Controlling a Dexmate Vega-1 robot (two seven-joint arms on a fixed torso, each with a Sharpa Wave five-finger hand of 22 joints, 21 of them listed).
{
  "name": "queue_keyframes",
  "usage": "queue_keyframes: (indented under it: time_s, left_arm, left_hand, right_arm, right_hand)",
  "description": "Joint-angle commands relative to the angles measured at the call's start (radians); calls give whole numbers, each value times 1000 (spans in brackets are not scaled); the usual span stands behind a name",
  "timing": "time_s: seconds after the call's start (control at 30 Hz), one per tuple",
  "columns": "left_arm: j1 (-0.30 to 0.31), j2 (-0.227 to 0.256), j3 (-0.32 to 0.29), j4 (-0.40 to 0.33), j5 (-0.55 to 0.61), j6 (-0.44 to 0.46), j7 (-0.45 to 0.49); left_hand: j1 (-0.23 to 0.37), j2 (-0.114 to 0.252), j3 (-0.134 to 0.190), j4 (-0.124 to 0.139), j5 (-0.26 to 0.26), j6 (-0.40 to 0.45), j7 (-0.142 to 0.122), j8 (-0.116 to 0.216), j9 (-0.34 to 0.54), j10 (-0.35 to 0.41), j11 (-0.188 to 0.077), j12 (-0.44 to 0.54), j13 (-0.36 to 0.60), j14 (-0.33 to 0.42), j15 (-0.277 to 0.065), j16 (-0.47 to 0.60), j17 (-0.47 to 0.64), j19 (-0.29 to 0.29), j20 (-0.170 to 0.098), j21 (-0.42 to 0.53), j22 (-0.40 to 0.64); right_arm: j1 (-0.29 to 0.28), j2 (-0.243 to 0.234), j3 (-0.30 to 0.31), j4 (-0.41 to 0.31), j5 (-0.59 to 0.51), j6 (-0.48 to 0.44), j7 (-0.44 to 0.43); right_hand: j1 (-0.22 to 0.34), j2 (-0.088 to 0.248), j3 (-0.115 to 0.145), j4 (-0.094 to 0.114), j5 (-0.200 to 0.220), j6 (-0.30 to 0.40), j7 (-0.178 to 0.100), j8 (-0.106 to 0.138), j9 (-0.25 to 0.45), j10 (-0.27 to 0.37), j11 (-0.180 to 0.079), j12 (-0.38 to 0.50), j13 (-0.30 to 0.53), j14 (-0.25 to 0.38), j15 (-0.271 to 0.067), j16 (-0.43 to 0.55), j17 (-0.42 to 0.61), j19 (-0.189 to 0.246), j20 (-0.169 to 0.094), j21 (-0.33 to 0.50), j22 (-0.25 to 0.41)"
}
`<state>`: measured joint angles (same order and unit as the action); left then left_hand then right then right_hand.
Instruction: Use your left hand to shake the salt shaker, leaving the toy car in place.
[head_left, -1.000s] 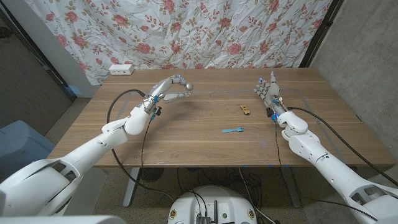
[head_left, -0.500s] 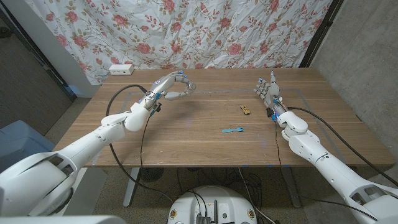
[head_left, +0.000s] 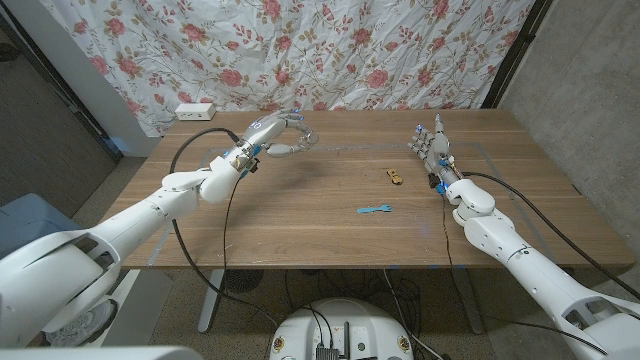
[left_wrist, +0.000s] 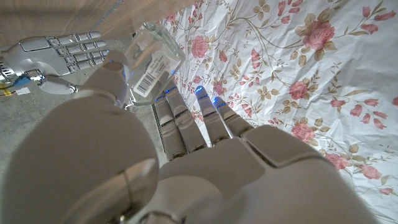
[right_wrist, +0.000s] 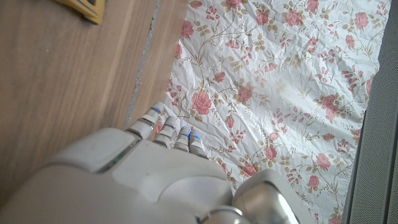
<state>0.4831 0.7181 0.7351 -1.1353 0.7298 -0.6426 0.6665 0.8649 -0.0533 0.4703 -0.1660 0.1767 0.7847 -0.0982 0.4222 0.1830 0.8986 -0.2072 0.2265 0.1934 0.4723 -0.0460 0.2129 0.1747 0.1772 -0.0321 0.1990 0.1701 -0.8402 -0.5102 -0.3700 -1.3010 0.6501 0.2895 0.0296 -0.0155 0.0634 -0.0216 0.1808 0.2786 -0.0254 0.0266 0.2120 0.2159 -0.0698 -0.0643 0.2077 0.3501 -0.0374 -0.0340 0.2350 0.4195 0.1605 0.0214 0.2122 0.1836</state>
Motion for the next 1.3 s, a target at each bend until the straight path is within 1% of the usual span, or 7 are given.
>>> queue_keyframes:
  time_s: [0.03,0.33,0.53,0.7,0.93,1.2,1.3]
  left_arm:
    - [-69,26,70,4,150,22,104]
    - [-94,51,111,-30,243,87,158]
    - [-101,59,126,-45,262,126,160]
    - [-124,61,154,-36,309,146,196]
    - [-145,51,180,-18,335,177,247]
    - [-184,57,240,-11,443,237,329]
    - [-189,59,253,-10,451,249,338]
  left_hand:
    - [0,12,-5,4,4,44,-17,7,11,26,-17,-1,4,10,-145,-3,2,3,2,-6,1]
    - [-1,15,-8,4,5,44,-23,6,13,25,-17,-4,5,12,-147,-3,2,4,0,-6,1]
    - [1,17,-9,3,5,45,-26,5,14,24,-18,-6,5,14,-150,-4,3,6,-1,-6,1]
    - [4,20,-11,1,6,49,-37,5,15,24,-18,-8,5,15,-152,-5,3,7,-2,-6,1]
    - [9,21,-13,-1,6,48,-40,4,16,24,-18,-9,5,17,-154,-6,3,11,-3,-5,1]
    - [13,29,-15,-1,6,56,-47,5,18,28,-18,-10,6,23,-156,-6,4,16,-8,-4,1]
    - [14,30,-16,-2,6,56,-48,4,18,29,-18,-10,6,24,-157,-6,4,16,-9,-4,1]
  right_arm:
    - [0,0,0,0,0,0,0]
    - [0,0,0,0,0,0,0]
    - [0,0,0,0,0,0,0]
    - [0,0,0,-1,0,0,0]
    - [-1,0,0,-1,0,-1,-1]
    - [0,0,0,-1,0,0,-1]
    - [0,0,0,-1,0,0,0]
  right_hand:
    - [-3,97,-1,6,7,0,8,6,4,-5,0,7,4,-5,-35,4,5,7,1,6,5]
    - [-3,97,-1,6,7,-1,8,6,4,-6,-1,7,4,-7,-36,4,5,7,1,6,5]
    - [-3,97,-1,6,7,-1,9,6,4,-6,-1,7,4,-6,-35,4,5,7,1,6,5]
    - [-3,97,-1,6,7,-1,9,6,4,-6,-1,7,4,-6,-35,4,5,7,1,6,5]
    - [-3,97,-1,6,7,-1,9,6,4,-6,-1,7,4,-6,-35,4,5,6,1,6,5]
    - [-3,97,-1,6,7,-1,9,6,4,-5,-1,7,4,-6,-36,4,5,6,1,6,5]
    - [-3,97,-1,6,7,0,9,6,4,-4,-1,8,4,-6,-36,4,5,6,1,6,5]
